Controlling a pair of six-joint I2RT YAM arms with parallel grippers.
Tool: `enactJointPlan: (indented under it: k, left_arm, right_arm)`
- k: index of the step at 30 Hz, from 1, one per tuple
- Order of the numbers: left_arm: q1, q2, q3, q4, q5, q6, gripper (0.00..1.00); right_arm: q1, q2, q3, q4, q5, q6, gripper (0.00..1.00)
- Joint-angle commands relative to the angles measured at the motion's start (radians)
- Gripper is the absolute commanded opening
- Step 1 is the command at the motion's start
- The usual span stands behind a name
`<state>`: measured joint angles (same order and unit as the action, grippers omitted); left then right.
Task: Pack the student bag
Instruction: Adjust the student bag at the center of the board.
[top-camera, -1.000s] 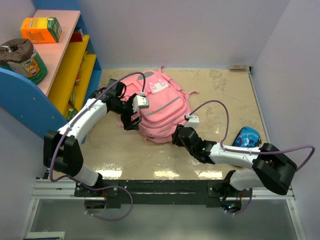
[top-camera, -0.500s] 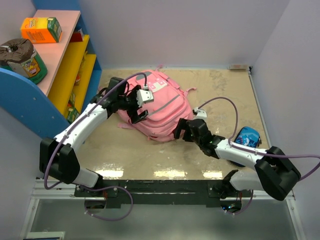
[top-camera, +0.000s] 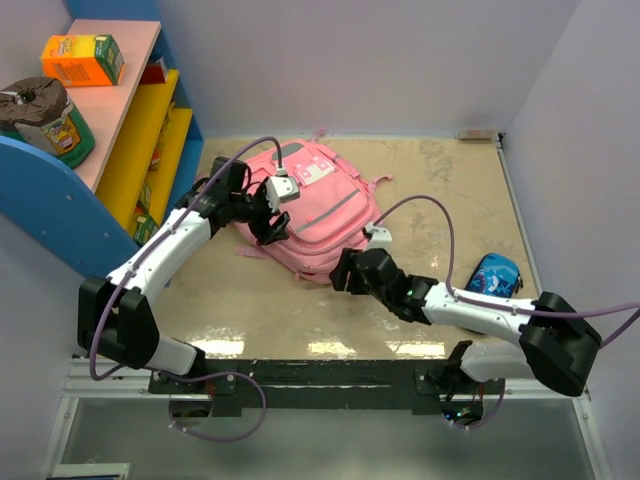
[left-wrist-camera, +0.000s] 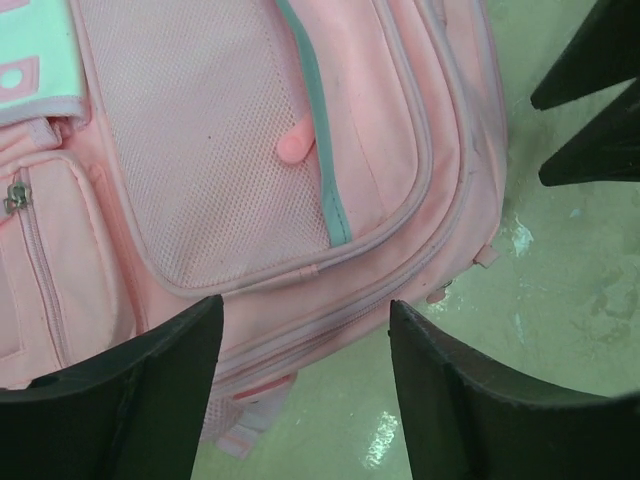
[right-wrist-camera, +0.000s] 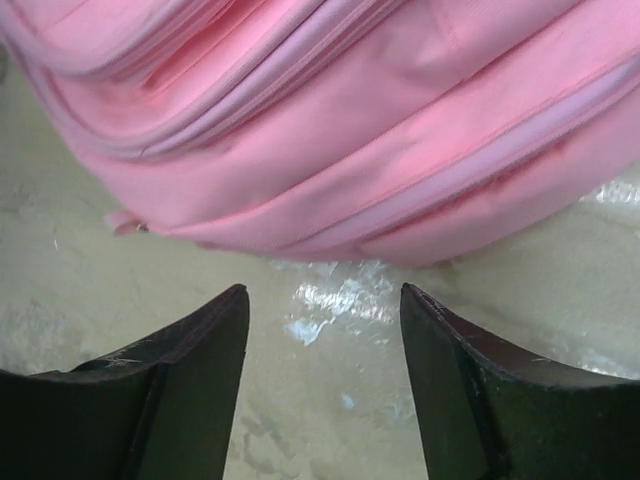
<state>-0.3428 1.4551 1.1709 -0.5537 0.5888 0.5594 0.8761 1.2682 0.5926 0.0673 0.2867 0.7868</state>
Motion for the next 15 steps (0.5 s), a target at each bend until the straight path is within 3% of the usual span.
enactJointPlan:
  k: [1, 5, 8, 12, 15]
  left_arm:
    - [0.001, -0.009, 0.018, -0.027, 0.055, 0.049, 0.68]
    - [-0.001, -0.01, -0.034, -0.043, 0.046, 0.166, 0.69]
    - [-0.005, -0.006, -0.022, -0.093, 0.071, 0.288, 0.76]
    - [-0.038, 0.004, -0.017, -0.126, 0.026, 0.349, 0.88]
    - [-0.051, 0.013, -0.031, -0.089, -0.03, 0.364, 0.88]
  right_arm:
    - [0.121, -0.079, -0.002, -0.05, 0.257, 0.107, 0.63]
    - [0.254, -0.035, 0.035, -0.043, 0.342, 0.141, 0.62]
    - [0.3, 0.101, 0.117, -0.049, 0.344, 0.137, 0.64]
    - [0.353, 0.221, 0.182, 0.003, 0.345, 0.135, 0.65]
    - [0.397, 0.273, 0.222, 0.005, 0.431, 0.158, 0.62]
